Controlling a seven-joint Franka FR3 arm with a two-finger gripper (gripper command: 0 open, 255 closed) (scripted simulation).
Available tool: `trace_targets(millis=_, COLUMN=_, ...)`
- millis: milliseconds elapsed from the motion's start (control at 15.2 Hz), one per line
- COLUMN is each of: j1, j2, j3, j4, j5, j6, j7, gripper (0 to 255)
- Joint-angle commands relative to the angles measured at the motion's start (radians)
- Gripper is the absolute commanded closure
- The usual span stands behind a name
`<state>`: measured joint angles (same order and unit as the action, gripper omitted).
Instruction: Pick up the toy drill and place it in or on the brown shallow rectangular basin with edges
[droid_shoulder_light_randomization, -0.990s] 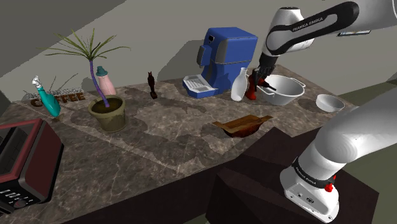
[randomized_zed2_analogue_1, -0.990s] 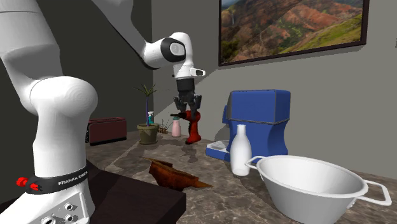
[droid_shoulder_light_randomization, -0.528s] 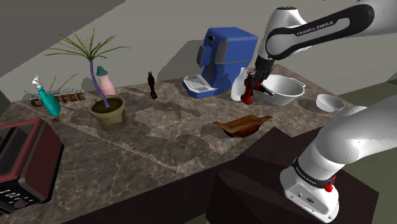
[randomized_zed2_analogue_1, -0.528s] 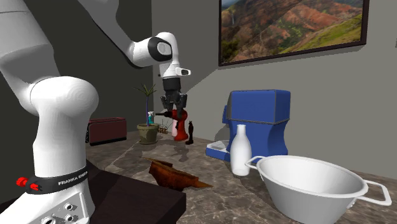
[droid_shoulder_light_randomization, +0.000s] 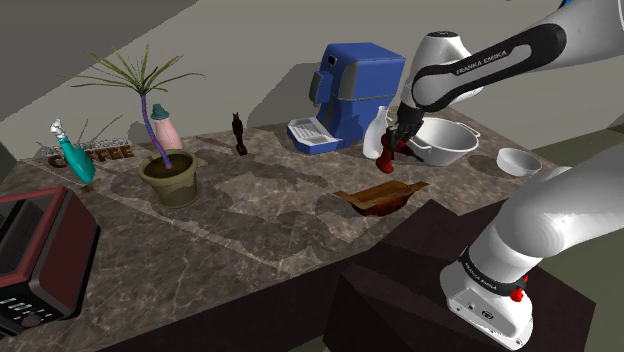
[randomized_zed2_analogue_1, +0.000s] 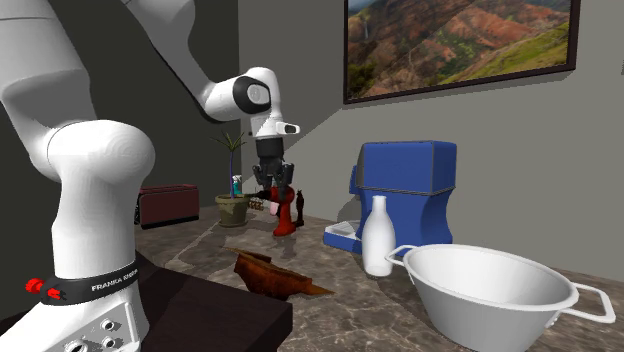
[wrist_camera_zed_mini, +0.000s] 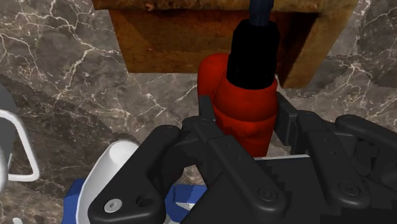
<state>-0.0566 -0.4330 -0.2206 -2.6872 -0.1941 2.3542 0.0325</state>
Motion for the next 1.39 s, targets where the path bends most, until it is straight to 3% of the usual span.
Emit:
trace_targets(millis=0, j1=0.0, j2=0.018, j3=-0.002, j4=-0.015, j5=-0.002, j6=0.033, j7=0.003, gripper=255)
trace_targets(millis=594, j1=0.0, j2=0.129, j3=-0.016, j4=-0.066, j5=-0.009, j6=0.195, j7=0.008, gripper=255)
trace_targets(millis=1122, j1=0.0, j2=0.129, j3=-0.016, j4=-0.066, j5=-0.009, j6=0.195, j7=0.008, gripper=255)
trace_targets(millis=1188, j1=0.0, j2=0.129, j3=-0.016, j4=-0.066, j5=-0.009, j6=0.196, j7=0.008, gripper=0)
trace_targets(millis=1320, j1=0.0, j2=0.129, j3=-0.016, j4=-0.066, j5=-0.009, j6=0.196, j7=0.008, gripper=0)
